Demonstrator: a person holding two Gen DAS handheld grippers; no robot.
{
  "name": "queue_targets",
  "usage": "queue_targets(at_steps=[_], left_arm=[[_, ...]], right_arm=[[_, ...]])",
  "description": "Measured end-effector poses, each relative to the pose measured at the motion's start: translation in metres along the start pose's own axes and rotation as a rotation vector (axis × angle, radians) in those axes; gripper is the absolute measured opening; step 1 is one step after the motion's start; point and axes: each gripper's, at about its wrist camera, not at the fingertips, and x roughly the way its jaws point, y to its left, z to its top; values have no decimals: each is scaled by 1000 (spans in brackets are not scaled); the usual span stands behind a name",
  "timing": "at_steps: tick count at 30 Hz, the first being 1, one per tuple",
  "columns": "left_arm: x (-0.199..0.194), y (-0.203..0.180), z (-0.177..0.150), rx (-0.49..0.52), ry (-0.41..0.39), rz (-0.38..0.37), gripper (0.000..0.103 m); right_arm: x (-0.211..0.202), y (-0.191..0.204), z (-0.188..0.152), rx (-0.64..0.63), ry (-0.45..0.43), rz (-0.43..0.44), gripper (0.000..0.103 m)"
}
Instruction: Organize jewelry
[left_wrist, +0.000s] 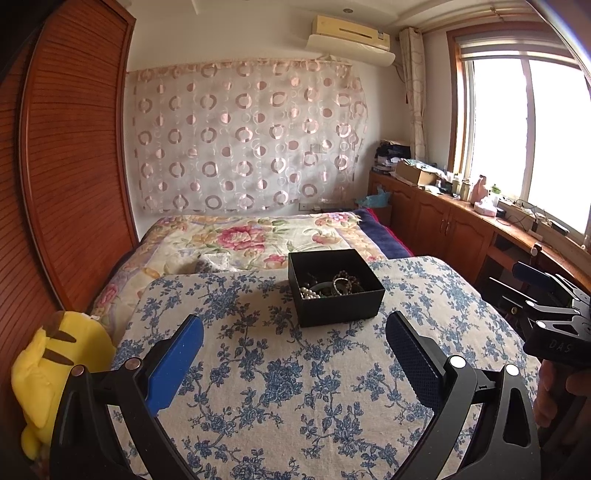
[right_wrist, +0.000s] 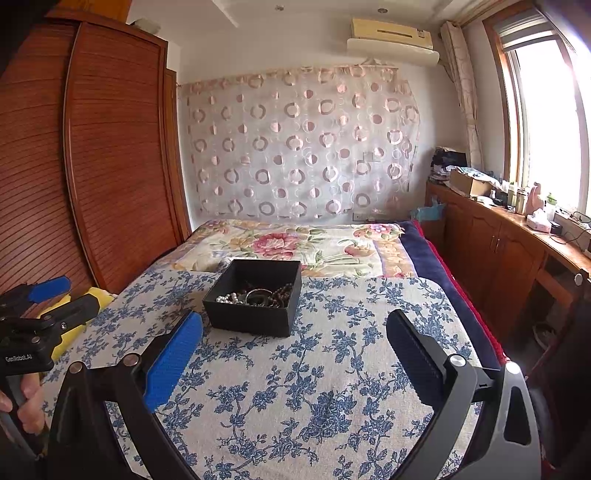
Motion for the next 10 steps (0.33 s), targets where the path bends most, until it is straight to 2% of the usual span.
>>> queue_targets(at_steps=[10], left_arm=[[-1, 1, 0, -5, 8, 7, 95]], right_arm=[[-2, -1, 0, 2, -4, -3, 100]])
